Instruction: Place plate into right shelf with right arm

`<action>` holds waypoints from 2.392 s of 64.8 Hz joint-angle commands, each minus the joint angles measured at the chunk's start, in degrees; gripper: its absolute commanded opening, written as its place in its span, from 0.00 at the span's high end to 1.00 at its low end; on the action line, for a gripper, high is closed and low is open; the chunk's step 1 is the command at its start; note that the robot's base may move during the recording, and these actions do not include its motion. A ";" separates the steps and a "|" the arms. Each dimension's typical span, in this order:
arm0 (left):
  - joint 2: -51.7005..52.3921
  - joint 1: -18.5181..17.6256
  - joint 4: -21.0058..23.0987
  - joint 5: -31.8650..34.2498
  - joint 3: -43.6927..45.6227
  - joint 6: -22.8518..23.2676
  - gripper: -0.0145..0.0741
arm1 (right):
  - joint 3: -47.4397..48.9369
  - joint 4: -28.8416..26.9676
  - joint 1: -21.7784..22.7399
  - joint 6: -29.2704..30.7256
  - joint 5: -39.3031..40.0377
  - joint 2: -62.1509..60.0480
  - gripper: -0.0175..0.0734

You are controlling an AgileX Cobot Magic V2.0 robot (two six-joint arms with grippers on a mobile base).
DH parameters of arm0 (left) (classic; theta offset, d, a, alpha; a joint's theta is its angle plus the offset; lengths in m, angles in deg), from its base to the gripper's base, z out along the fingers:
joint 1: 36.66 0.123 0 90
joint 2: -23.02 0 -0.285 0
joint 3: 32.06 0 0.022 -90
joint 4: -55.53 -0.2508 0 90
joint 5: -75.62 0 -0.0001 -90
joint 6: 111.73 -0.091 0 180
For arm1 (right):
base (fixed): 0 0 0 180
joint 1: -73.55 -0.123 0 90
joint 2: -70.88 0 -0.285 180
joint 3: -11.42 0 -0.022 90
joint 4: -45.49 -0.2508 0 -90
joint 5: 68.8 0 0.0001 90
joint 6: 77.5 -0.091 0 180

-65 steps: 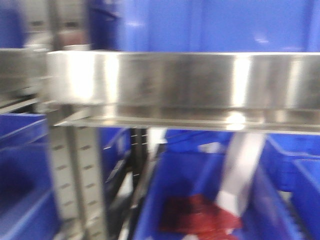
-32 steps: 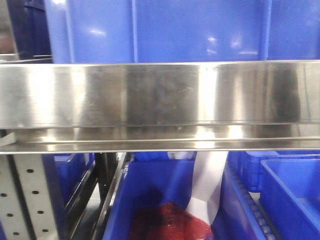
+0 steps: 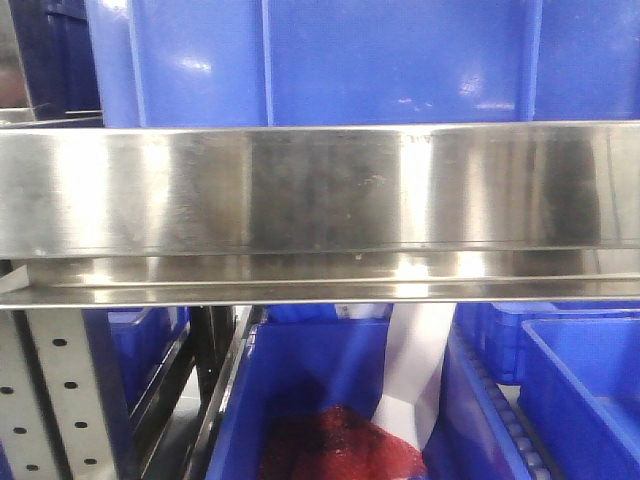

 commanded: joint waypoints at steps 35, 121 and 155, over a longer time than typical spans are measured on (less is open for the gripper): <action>0.58 0.07 0.12 4.79 -0.38 0.14 0.89 | 26.43 -2.06 0.29 0.07 4.08 22.51 0.75; 0.58 0.07 0.12 4.79 -0.38 0.14 0.89 | 41.54 -2.06 0.29 0.07 -2.79 60.21 0.11; 0.58 0.07 0.12 4.79 -0.38 0.14 0.89 | 39.35 -2.32 0.29 0.07 -6.39 43.81 0.75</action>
